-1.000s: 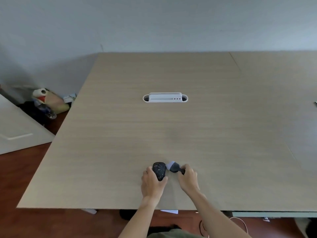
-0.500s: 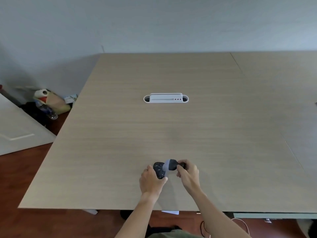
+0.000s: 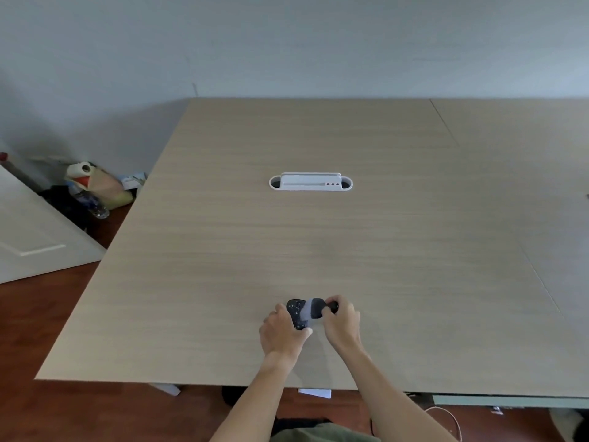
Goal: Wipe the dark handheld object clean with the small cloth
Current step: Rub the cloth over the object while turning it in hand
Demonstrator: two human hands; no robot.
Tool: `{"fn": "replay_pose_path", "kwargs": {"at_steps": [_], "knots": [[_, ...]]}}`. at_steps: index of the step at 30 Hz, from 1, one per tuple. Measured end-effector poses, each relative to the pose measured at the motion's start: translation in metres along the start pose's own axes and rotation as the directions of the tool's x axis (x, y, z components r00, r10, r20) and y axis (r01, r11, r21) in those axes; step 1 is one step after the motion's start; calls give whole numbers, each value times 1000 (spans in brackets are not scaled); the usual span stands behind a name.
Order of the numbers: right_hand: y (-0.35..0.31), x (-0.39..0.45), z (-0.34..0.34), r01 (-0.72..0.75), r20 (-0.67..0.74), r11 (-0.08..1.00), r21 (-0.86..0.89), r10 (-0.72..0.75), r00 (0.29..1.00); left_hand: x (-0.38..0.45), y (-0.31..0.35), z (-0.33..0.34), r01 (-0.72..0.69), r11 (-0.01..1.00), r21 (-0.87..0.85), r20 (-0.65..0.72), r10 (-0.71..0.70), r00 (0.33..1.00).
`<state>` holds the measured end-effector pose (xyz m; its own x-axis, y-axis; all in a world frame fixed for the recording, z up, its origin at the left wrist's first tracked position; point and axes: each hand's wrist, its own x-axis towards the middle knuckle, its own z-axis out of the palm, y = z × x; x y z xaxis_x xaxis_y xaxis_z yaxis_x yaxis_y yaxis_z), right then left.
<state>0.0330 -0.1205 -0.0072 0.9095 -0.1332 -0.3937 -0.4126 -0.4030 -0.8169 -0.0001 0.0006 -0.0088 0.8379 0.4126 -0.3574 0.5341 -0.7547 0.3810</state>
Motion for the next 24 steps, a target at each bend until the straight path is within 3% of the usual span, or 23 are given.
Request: {"fn": "replay_pose_path", "kwargs": {"at_steps": [3,6,9,13,16,18,22,24], "knots": [[0,0,-3,9,-156,999,34,-3,988,4,-1,-3,-28,998,55,26,27,999],[-3,3,-5,15,-37,997,74,-13,999,9,-2,-7,-53,995,82,66,47,997],[-1,6,-5,-37,87,999,-22,39,995,12,-1,-10,-79,990,120,93,68,993],[-5,6,-7,-62,-151,997,39,67,986,14,2,-13,-138,976,169,104,122,987],[-8,4,-5,-17,-50,997,82,21,999,13,0,-10,-155,974,168,96,140,985],[-7,3,-5,-23,21,1000,13,22,1000,13,-2,-9,-153,975,164,94,139,986],[-4,4,-8,-34,-153,999,5,34,988,15,-2,-7,-168,970,176,94,154,984],[-5,4,-7,-44,-134,995,89,56,989,15,-3,-7,-183,966,180,81,171,982]]}}
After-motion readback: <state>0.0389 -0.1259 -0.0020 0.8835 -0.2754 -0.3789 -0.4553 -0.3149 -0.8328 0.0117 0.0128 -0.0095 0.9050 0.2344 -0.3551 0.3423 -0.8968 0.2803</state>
